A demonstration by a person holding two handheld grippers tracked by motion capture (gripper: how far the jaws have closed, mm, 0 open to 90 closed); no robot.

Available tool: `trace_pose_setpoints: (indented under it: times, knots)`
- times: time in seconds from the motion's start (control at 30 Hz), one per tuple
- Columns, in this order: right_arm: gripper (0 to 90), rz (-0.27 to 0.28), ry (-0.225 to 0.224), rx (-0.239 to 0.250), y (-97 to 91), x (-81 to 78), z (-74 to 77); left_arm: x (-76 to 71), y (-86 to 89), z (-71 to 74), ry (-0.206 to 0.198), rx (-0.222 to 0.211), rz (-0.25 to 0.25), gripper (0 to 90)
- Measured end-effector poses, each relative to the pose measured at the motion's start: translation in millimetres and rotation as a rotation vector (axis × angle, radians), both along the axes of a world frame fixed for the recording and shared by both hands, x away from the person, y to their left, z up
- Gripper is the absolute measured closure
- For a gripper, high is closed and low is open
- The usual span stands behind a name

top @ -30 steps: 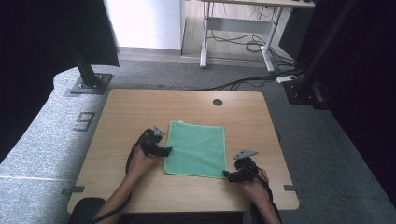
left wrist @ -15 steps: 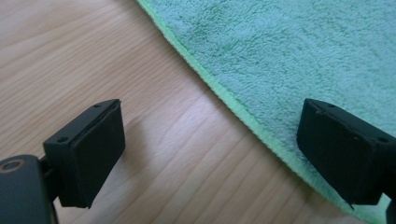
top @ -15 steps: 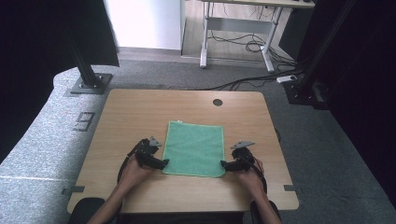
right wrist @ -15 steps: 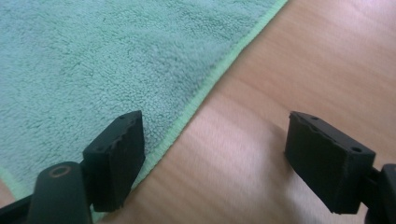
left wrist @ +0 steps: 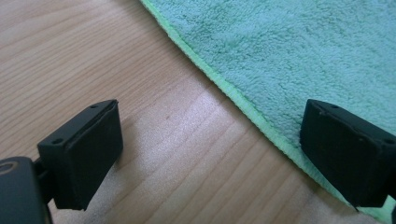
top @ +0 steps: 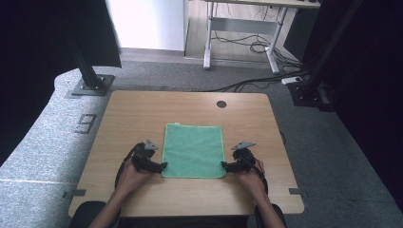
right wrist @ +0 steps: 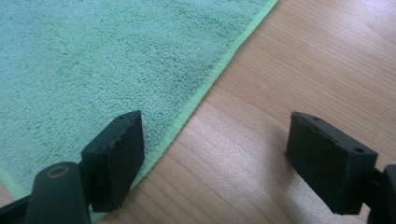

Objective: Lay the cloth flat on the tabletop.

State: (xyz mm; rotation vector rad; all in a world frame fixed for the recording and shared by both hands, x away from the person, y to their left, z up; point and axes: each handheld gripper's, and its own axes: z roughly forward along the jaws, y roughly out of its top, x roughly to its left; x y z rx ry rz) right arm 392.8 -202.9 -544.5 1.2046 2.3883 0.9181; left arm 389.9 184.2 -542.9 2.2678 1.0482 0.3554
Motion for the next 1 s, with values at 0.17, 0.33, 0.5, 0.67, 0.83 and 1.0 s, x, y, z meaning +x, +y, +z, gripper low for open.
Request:
trace_pose_setpoints:
  times: [0.17, 0.33, 0.5, 0.67, 0.83, 1.0]
  knots:
    - [16.8, 0.011, 0.001, 0.003, -0.6, -2.1, 2.2, -1.9, -0.8, 3.9, -0.019, 0.002, -0.023, 7.8]
    - [13.9, 0.003, -0.011, 0.044, -8.3, -10.2, 11.7, -14.0, 4.4, 15.5, -0.049, -0.038, -0.051, 7.7]
    - [8.1, -0.038, -0.01, 0.089, -21.7, -16.9, 15.5, -24.7, 15.4, 15.3, -0.048, -0.029, -0.047, 6.6]
    - [3.0, -0.064, 0.0, 0.09, -29.2, -22.3, 12.2, -32.2, 31.0, 13.1, -0.046, -0.024, -0.012, 5.9]
    - [0.0, -0.063, 0.007, 0.034, -32.5, -28.9, 2.4, -28.9, 38.9, 4.8, -0.042, -0.004, 0.028, 2.6]
    - [0.0, -0.067, 0.01, 0.025, -34.5, -26.8, -4.6, -25.3, 40.9, -1.8, -0.038, 0.016, 0.042, 0.6]
